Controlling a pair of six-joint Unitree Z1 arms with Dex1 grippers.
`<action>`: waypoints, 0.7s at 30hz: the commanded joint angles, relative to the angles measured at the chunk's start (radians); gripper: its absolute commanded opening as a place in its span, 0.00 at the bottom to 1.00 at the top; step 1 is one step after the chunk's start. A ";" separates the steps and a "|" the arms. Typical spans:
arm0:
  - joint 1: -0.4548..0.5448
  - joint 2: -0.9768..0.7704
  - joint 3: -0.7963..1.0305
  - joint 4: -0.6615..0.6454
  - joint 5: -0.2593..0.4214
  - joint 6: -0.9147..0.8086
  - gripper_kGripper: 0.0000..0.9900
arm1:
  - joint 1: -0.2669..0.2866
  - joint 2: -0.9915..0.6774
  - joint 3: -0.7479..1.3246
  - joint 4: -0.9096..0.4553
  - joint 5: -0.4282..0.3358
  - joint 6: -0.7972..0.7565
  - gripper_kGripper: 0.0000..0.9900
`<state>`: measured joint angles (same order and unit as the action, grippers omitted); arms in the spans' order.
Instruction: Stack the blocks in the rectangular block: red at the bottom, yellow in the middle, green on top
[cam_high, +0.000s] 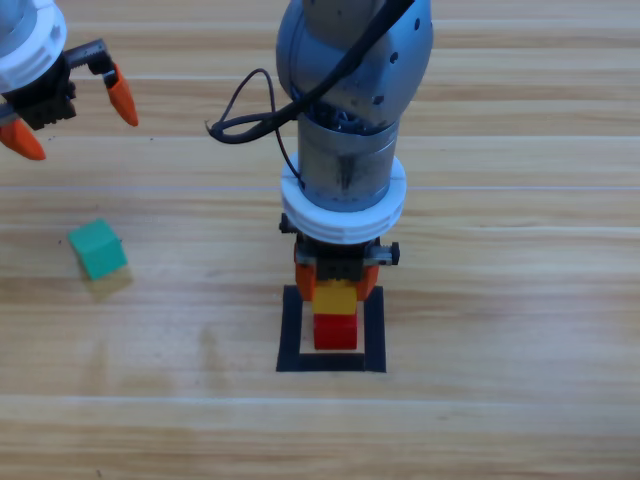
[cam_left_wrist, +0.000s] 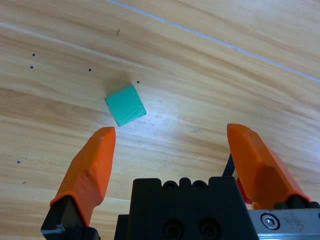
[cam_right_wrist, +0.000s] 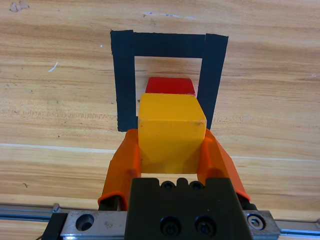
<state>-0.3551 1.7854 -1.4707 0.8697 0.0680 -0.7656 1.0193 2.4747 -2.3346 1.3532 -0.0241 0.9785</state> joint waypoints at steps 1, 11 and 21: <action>-0.024 0.043 0.023 0.008 0.010 -0.006 0.96 | -0.027 0.086 -0.008 0.015 0.006 -0.011 0.00; -0.025 0.045 0.020 0.008 0.010 -0.006 0.96 | -0.027 0.092 -0.009 0.015 0.006 -0.018 0.00; -0.027 0.046 0.020 0.006 0.010 -0.006 0.96 | -0.028 0.096 -0.011 0.015 0.006 -0.021 0.00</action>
<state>-0.3558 1.7931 -1.4693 0.8697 0.0681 -0.7657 1.0193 2.4852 -2.3378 1.3532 -0.0241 0.9626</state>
